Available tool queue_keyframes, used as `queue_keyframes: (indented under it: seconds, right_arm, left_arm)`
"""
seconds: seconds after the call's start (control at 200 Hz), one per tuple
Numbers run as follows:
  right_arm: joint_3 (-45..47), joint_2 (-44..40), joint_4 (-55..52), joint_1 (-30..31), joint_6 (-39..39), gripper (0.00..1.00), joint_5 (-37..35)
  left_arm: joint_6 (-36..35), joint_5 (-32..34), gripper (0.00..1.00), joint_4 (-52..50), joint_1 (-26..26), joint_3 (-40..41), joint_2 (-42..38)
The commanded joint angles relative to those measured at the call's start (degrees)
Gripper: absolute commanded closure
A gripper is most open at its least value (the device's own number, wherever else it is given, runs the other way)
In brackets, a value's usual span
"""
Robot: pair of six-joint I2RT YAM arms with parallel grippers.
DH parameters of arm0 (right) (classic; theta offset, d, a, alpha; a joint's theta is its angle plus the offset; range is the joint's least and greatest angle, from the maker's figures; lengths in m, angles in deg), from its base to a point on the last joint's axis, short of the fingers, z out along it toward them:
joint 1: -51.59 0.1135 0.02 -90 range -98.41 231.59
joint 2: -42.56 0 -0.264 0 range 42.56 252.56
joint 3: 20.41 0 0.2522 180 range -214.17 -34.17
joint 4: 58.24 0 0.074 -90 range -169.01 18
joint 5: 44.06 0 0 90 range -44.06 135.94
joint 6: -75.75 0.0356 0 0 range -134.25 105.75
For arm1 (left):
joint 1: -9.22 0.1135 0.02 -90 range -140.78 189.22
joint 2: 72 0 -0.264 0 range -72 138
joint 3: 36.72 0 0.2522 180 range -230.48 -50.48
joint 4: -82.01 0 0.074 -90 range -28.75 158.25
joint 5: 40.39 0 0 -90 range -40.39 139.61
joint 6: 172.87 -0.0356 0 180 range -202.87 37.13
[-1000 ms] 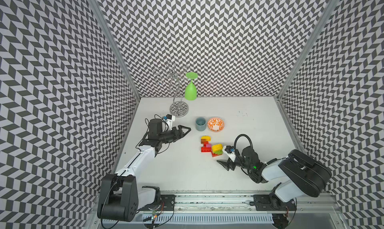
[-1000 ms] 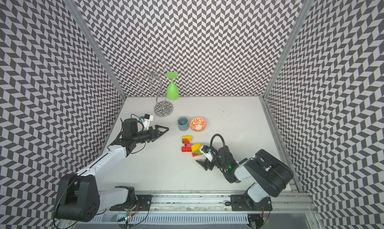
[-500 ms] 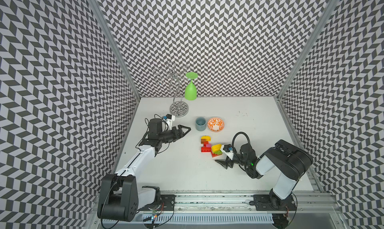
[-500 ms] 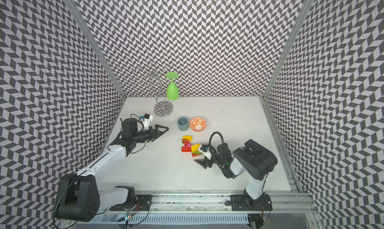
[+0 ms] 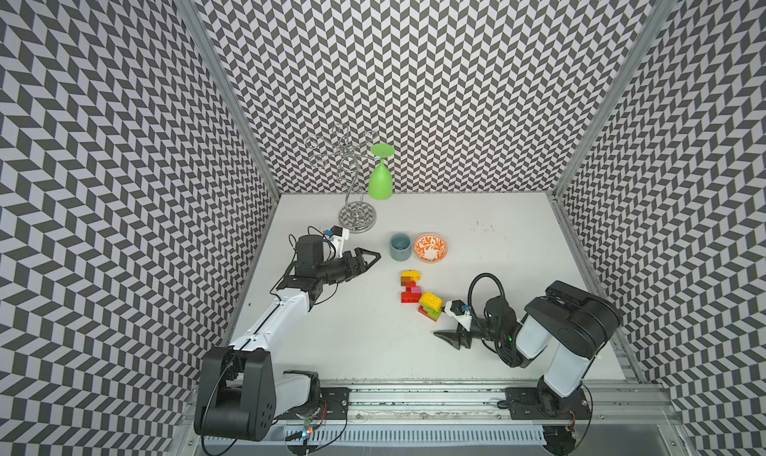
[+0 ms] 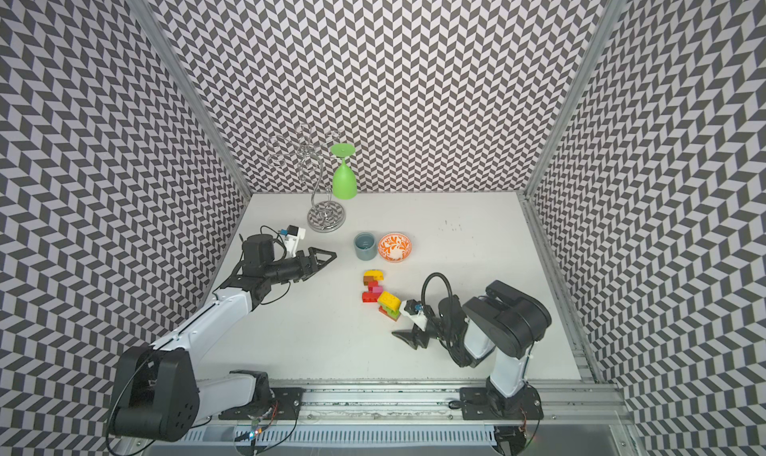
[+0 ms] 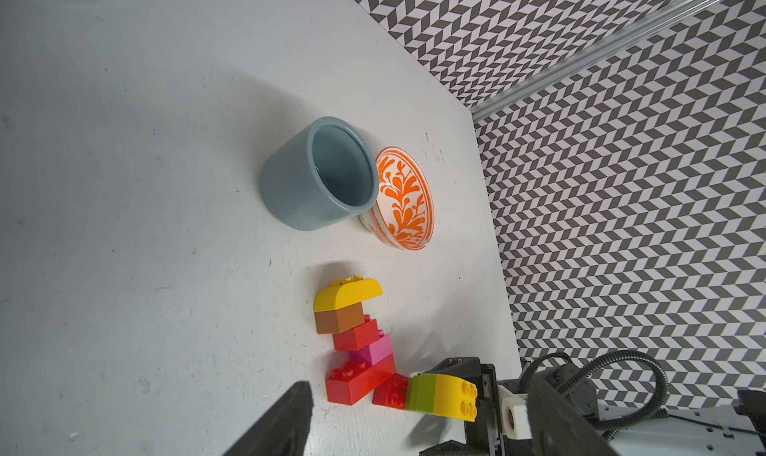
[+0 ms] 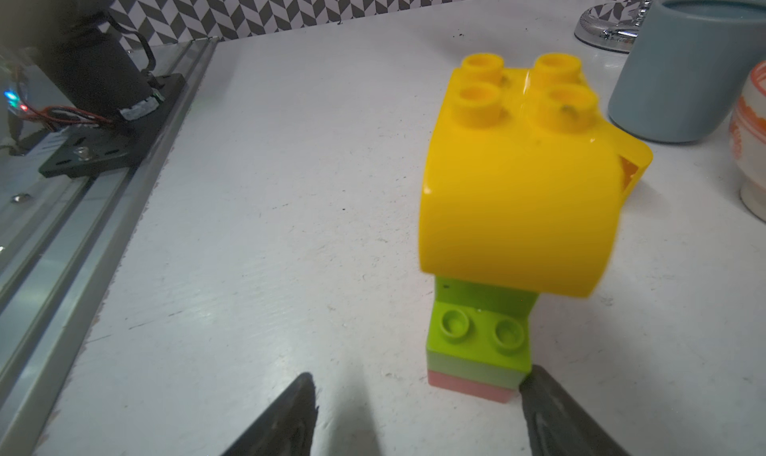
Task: Assemble the letter s with lego
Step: Pick up the lego brick from the center of the board.
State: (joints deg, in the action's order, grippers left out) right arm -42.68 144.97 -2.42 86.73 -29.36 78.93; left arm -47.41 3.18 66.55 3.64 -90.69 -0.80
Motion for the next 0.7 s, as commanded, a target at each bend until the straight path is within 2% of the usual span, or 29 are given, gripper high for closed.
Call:
queue_keyframes:
  seconds: [0.0, 0.165, 0.421, 0.696]
  right_arm:
    - [-1.64, 1.14, 6.11, 0.21, 1.48, 0.20, -3.22]
    - [-3.58, 3.05, 6.17, 0.20, 2.54, 0.23, -3.81]
    - [-3.70, 6.08, 7.65, 0.46, 3.30, 0.38, -3.00]
    - [-5.67, 5.62, 7.25, 0.46, 3.33, 0.50, -3.37]
  left_arm:
    - [-0.92, -1.15, 0.18, 1.00, 0.33, -0.99, 0.26]
    - [-1.18, -1.19, 0.18, 0.49, 0.75, -1.31, 0.05]
    - [-1.01, -1.75, 0.19, 0.81, 1.11, -1.26, 0.18]
    - [-0.91, -2.08, 0.19, 0.84, 1.45, -1.20, -0.38]
